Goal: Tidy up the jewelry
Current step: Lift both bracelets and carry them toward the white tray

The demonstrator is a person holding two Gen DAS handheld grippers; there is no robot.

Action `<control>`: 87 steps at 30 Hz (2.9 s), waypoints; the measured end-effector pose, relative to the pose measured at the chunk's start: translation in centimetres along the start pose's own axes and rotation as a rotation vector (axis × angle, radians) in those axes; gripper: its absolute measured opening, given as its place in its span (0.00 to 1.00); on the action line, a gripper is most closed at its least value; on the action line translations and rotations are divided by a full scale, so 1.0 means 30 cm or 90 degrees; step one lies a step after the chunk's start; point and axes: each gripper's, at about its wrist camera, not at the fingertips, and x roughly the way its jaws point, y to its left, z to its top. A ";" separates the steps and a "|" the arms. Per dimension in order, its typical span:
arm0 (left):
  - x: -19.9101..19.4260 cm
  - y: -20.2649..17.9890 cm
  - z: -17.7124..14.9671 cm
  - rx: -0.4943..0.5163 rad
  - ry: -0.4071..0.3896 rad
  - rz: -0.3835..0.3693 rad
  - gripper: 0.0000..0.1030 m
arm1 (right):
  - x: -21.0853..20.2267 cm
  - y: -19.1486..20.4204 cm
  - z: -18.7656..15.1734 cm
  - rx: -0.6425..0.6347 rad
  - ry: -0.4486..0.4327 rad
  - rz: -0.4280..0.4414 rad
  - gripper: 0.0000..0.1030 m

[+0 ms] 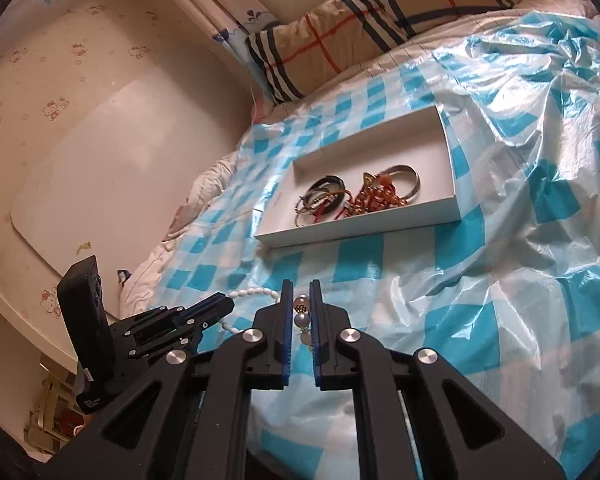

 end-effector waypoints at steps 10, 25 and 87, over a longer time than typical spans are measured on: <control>-0.190 -0.049 -0.006 -0.002 -0.046 -0.008 0.07 | -0.135 0.074 -0.055 -0.003 -0.037 0.014 0.09; -0.416 0.005 -0.016 -0.077 -0.110 -0.073 0.07 | -0.281 0.207 -0.088 -0.042 -0.092 0.026 0.09; -0.387 0.051 0.106 -0.092 -0.175 -0.026 0.07 | -0.166 0.266 0.062 -0.090 -0.108 0.027 0.09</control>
